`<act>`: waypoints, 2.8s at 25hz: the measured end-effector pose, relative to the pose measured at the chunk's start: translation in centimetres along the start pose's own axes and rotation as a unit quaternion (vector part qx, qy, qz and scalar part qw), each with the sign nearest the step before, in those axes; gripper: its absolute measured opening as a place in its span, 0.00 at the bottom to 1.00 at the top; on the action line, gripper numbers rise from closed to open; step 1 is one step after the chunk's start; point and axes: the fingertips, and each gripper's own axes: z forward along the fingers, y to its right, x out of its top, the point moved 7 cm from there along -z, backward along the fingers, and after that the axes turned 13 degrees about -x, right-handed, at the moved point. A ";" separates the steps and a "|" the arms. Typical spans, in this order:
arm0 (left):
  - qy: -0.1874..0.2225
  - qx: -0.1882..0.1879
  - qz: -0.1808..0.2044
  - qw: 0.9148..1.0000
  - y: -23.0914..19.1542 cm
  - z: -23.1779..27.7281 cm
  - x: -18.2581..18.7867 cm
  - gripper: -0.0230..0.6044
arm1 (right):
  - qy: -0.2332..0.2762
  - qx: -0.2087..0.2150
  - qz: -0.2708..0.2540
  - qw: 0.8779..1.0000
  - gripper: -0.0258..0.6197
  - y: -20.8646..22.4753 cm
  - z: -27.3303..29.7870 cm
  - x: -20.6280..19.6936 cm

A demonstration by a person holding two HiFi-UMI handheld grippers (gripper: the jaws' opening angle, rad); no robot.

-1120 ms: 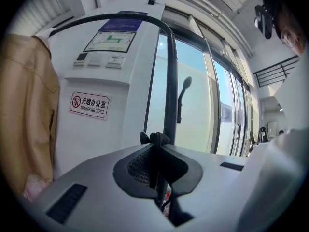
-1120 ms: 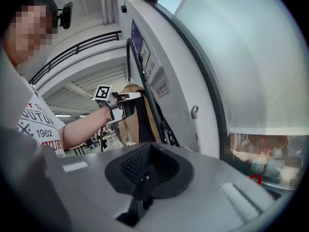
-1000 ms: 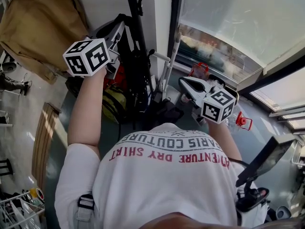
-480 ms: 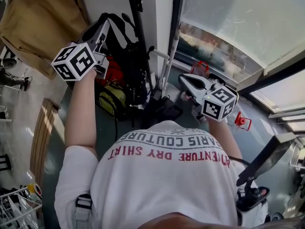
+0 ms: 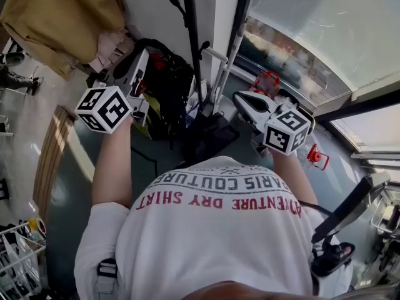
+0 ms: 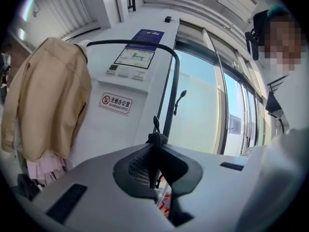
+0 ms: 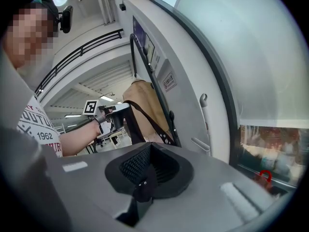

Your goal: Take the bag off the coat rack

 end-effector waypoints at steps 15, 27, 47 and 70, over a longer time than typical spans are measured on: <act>0.007 -0.034 -0.029 0.999 16.0 -20.3 -1.6 0.05 | -0.008 0.058 -0.038 0.998 0.04 -13.5 -5.8 -5.2; -0.042 -0.061 -0.043 0.996 33.2 -37.9 -10.8 0.05 | 0.015 0.062 -0.049 0.997 0.04 -31.1 -24.2 -15.1; -0.031 -0.001 -0.055 0.998 58.4 -46.9 -14.3 0.05 | 0.011 0.116 -0.097 0.988 0.04 -36.0 -49.2 -22.4; -0.031 -0.048 -0.045 0.997 63.5 -44.5 -13.2 0.05 | 0.019 0.105 -0.093 0.990 0.04 -36.2 -53.3 -23.4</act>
